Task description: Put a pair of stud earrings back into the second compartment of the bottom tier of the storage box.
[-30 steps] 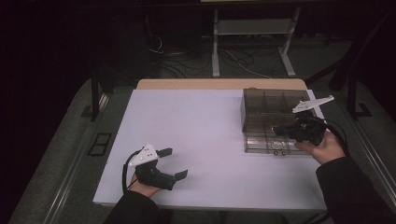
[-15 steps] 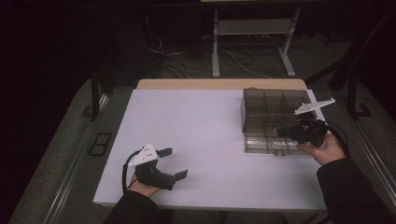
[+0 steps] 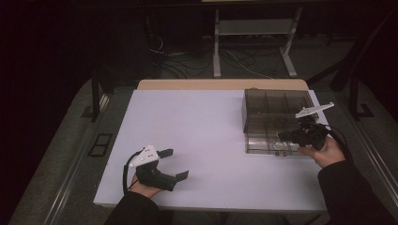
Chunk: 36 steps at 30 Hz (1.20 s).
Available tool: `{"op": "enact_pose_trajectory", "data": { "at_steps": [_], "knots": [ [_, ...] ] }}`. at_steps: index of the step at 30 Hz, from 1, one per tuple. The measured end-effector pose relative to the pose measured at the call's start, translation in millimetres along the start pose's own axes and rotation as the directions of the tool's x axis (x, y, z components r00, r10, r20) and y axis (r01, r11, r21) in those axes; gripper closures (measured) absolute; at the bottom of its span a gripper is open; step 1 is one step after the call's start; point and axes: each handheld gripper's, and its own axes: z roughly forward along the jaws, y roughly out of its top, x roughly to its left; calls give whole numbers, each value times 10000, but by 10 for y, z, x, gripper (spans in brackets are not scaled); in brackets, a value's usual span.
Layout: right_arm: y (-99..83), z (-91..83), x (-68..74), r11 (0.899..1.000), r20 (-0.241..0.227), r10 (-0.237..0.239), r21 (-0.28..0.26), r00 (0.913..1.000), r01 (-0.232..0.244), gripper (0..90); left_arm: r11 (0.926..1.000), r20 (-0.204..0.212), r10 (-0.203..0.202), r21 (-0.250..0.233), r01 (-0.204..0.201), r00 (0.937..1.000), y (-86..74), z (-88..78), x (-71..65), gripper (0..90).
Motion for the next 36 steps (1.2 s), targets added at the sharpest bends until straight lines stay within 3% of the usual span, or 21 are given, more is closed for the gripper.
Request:
{"op": "enact_pose_trajectory", "data": {
  "at_steps": [36],
  "knots": [
    [-106,277,-128,9960,41,183,876,9998,-186,853,10000,9,22,27,-22,10000,-1,3,-3,0]
  ]
}}
